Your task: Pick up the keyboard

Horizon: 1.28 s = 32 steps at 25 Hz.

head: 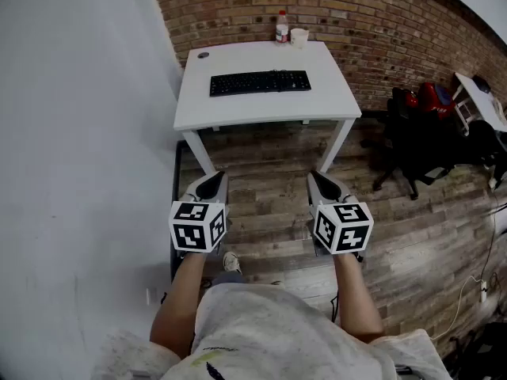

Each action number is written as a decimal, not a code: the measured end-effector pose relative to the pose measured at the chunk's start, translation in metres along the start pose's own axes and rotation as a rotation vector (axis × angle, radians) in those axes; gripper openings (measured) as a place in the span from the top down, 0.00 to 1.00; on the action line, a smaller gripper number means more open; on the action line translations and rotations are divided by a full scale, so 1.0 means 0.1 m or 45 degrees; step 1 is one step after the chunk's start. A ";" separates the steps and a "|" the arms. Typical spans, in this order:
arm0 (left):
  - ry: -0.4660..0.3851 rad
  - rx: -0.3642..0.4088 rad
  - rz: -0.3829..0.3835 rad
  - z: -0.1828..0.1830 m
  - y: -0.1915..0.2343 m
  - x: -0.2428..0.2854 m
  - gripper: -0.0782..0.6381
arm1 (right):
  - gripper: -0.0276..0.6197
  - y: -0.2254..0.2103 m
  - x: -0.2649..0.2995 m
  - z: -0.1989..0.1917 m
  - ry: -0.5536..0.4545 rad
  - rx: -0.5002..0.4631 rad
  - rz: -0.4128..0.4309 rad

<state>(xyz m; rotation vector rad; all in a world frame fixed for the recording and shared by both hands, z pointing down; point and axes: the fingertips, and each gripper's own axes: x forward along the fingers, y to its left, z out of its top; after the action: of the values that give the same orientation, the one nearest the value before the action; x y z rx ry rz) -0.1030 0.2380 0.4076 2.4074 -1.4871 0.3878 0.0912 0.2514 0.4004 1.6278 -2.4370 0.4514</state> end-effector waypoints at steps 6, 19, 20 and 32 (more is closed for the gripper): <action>0.020 0.027 0.000 -0.04 -0.05 0.00 0.90 | 0.95 -0.07 -0.06 0.02 -0.036 0.037 -0.020; 0.013 0.008 -0.047 0.18 0.25 0.70 0.90 | 0.95 -0.42 0.45 0.15 -0.015 0.050 -0.068; 0.011 0.010 -0.051 0.23 0.29 0.79 0.90 | 0.95 -0.46 0.53 0.19 -0.016 0.051 -0.073; 0.063 -0.001 -0.088 0.57 0.93 1.63 0.90 | 0.95 -0.73 1.52 0.45 0.050 0.095 -0.118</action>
<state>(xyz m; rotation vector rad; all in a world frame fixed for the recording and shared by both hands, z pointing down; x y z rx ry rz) -0.1114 0.0432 0.4246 2.4231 -1.3788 0.4286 0.1004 0.0782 0.4161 1.7351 -2.3315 0.5606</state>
